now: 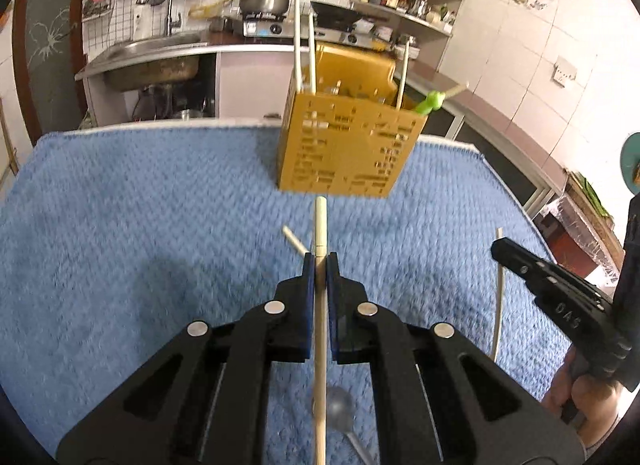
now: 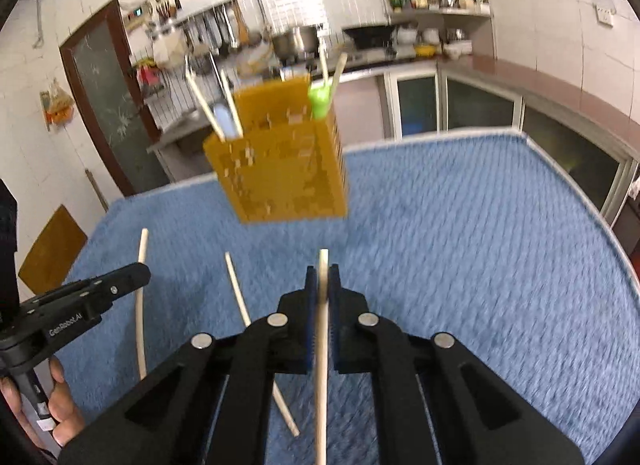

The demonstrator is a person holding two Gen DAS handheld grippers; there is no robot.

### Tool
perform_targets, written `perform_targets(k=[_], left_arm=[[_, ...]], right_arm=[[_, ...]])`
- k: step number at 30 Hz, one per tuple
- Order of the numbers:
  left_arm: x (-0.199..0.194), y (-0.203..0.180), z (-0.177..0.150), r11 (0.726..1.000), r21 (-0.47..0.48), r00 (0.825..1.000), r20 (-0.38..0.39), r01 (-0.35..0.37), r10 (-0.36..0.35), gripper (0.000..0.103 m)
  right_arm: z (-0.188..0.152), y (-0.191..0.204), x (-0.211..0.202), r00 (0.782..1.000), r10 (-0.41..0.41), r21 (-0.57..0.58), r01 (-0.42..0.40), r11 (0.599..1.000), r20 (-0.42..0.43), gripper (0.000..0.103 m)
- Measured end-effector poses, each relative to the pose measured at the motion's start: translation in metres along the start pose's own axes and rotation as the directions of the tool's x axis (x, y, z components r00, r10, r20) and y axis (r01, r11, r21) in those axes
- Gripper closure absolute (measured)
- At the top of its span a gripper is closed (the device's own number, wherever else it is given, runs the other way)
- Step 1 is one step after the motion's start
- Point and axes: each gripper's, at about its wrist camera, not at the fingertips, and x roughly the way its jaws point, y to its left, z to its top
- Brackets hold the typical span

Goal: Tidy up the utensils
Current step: 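Lift both chopsticks and lower them into the yellow holder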

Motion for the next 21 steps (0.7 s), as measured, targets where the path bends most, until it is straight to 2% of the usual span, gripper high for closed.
perform_targets(k=[1,6,9,15,19,21], left_arm=[[-0.002,0.000,0.003,1.000,0.002,1.000,0.010,-0.001,0.001,0.098],[-0.017,-0.001,0.024,1.000,0.002,0.996,0.085,0.007,-0.007,0.098],[-0.026,-0.002,0.042,1.000,0.005,0.990,0.144,0.007,-0.008,0.098],[-0.035,-0.011,0.096,1.000,0.029,0.970,0.243,0.011,-0.017,0.098],[-0.044,-0.017,0.137,0.999,0.046,0.940,0.339,0.008,-0.023,0.098],[-0.049,-0.021,0.159,0.998,0.059,0.916,0.402,-0.004,-0.020,0.098]], right_arm=[[0.006,-0.002,-0.006,0.999,0.023,0.007,-0.023,1.000,0.036,0.097],[0.031,-0.005,-0.021,0.989,0.028,-0.001,-0.028,1.000,0.145,0.097],[0.051,-0.005,-0.031,0.974,0.048,0.008,-0.052,0.999,0.223,0.097],[0.104,0.010,-0.037,0.943,0.047,-0.043,-0.035,0.998,0.328,0.097],[0.147,0.026,-0.041,0.926,0.065,-0.080,-0.038,0.996,0.372,0.098],[0.170,0.032,-0.043,0.919,0.084,-0.091,-0.052,0.994,0.385,0.098]])
